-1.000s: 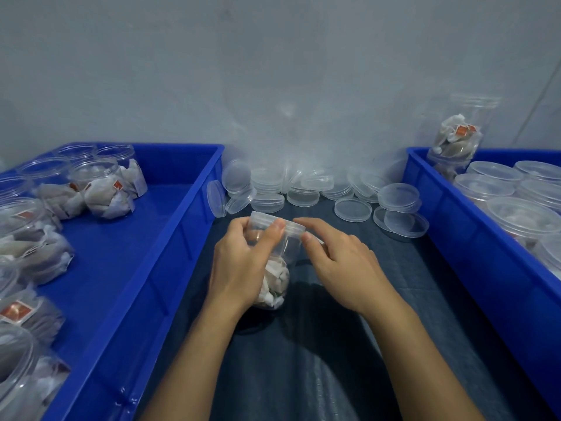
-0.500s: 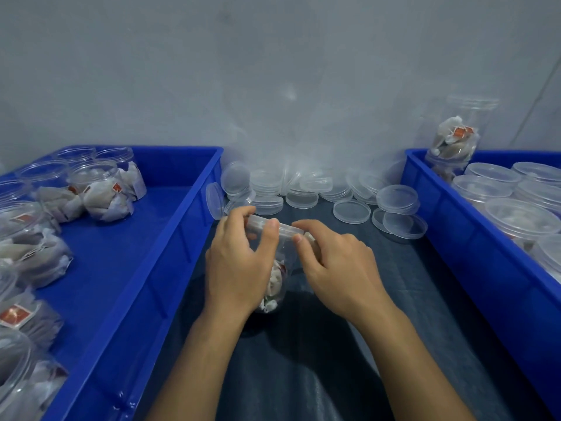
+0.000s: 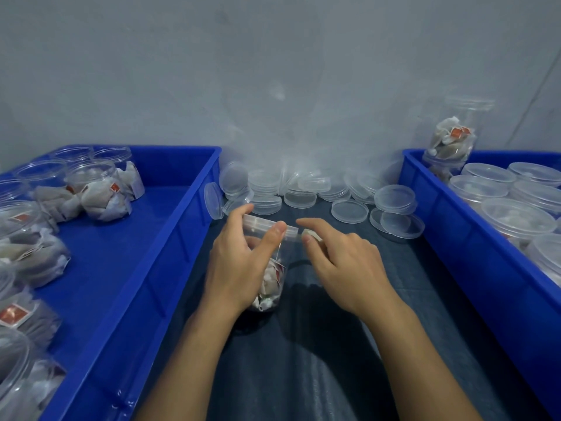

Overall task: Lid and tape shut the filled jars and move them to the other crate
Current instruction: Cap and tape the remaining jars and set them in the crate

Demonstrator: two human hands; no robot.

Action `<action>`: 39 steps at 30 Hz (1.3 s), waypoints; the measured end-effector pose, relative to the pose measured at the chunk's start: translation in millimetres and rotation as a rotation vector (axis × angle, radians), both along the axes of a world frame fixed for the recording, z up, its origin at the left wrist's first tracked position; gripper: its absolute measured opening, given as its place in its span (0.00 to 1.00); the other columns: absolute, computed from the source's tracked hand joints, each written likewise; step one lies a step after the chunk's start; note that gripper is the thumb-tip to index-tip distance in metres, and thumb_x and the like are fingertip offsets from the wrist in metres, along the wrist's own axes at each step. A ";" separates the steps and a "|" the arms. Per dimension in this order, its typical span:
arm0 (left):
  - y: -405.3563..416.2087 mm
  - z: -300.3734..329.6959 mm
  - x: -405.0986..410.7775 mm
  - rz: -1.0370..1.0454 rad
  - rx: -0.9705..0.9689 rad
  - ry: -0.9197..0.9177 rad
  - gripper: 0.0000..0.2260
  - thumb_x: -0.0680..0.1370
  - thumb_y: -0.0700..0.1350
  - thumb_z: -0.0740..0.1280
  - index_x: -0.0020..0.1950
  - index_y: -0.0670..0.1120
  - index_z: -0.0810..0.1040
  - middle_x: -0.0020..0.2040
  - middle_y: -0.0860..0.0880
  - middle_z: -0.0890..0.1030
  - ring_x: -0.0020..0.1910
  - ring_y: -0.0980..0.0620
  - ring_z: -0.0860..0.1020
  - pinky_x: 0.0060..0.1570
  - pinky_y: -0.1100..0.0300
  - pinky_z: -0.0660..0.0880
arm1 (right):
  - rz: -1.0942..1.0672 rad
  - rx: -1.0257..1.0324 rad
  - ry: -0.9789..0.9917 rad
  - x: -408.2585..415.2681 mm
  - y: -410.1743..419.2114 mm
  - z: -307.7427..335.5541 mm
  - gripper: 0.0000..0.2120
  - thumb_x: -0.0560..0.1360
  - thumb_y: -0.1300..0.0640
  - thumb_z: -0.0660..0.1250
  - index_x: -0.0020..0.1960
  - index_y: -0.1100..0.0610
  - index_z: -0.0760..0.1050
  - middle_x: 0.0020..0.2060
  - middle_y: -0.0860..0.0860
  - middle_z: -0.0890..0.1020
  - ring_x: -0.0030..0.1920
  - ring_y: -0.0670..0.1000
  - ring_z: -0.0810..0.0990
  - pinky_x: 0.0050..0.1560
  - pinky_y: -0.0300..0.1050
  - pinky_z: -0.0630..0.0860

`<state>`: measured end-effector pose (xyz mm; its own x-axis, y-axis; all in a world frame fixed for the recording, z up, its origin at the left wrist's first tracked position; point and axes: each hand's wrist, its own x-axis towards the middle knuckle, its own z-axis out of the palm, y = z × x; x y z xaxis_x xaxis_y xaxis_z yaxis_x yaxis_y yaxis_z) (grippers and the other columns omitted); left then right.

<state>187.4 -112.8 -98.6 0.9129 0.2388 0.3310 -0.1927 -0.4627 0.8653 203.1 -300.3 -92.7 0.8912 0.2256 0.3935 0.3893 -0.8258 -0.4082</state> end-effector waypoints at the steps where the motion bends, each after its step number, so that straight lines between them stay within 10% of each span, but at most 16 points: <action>1: 0.2 0.0 -0.2 -0.007 -0.013 -0.006 0.32 0.76 0.71 0.69 0.76 0.58 0.71 0.57 0.58 0.83 0.52 0.67 0.80 0.50 0.64 0.75 | 0.005 0.006 0.010 0.3 -0.6 -0.8 0.17 0.84 0.42 0.52 0.72 0.34 0.66 0.45 0.42 0.86 0.51 0.60 0.81 0.49 0.56 0.72; 14: 6.3 -2.6 2.1 -0.194 -0.307 0.036 0.34 0.70 0.72 0.69 0.73 0.61 0.71 0.61 0.52 0.83 0.58 0.53 0.85 0.65 0.41 0.79 | 0.066 0.056 0.038 -2.0 4.8 -1.0 0.16 0.84 0.41 0.51 0.70 0.33 0.67 0.32 0.40 0.75 0.47 0.57 0.81 0.51 0.57 0.76; 21: 1.0 -0.2 -0.4 0.036 0.000 -0.086 0.31 0.71 0.74 0.63 0.70 0.63 0.66 0.66 0.55 0.68 0.60 0.69 0.72 0.53 0.66 0.73 | 0.046 0.086 -0.013 -3.4 8.8 -2.1 0.19 0.81 0.37 0.48 0.68 0.36 0.69 0.37 0.41 0.82 0.47 0.55 0.81 0.47 0.53 0.71; 28: -15.1 -3.0 -6.8 0.118 0.185 -0.070 0.30 0.76 0.72 0.63 0.72 0.58 0.67 0.67 0.54 0.75 0.60 0.55 0.76 0.58 0.52 0.74 | 0.059 0.119 -0.016 -10.3 17.5 2.6 0.18 0.81 0.39 0.48 0.66 0.37 0.69 0.34 0.40 0.80 0.43 0.54 0.81 0.46 0.54 0.72; 39: -0.3 2.4 -4.2 0.002 -0.034 0.017 0.28 0.70 0.74 0.67 0.66 0.65 0.72 0.50 0.56 0.85 0.51 0.61 0.82 0.54 0.51 0.81 | 0.036 0.068 -0.010 -2.8 5.0 1.5 0.16 0.84 0.42 0.54 0.71 0.36 0.68 0.30 0.41 0.75 0.44 0.56 0.80 0.50 0.56 0.75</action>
